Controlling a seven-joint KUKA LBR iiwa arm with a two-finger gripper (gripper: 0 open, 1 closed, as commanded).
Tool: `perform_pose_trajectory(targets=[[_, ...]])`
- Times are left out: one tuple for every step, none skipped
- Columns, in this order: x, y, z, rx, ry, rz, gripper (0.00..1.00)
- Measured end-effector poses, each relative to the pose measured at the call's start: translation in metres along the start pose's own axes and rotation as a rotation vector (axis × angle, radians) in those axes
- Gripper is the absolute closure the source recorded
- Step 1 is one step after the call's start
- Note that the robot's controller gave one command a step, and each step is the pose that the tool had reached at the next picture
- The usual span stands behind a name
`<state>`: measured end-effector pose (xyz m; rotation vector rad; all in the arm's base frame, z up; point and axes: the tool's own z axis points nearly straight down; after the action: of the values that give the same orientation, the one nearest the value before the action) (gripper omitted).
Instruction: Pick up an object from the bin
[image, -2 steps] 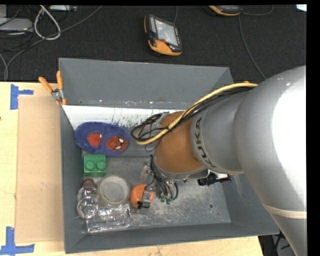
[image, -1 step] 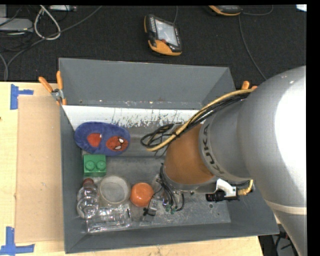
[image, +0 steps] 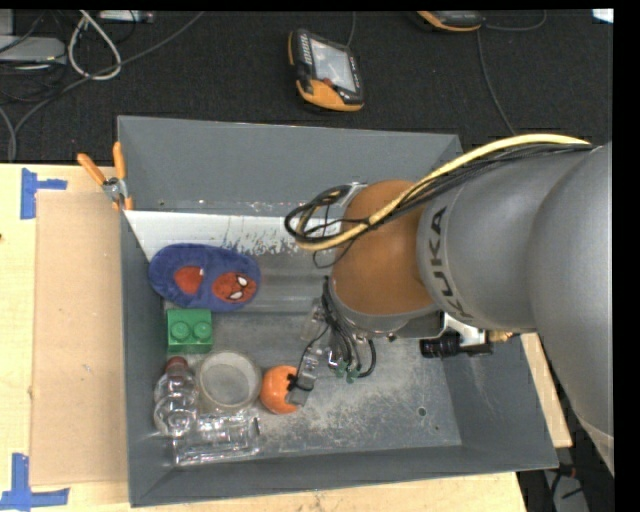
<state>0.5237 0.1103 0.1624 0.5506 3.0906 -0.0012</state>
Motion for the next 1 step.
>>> perform_pose_trajectory(targets=[[0.012, -0.0193, 0.0652, 0.008, 0.008, 0.004, 0.0]])
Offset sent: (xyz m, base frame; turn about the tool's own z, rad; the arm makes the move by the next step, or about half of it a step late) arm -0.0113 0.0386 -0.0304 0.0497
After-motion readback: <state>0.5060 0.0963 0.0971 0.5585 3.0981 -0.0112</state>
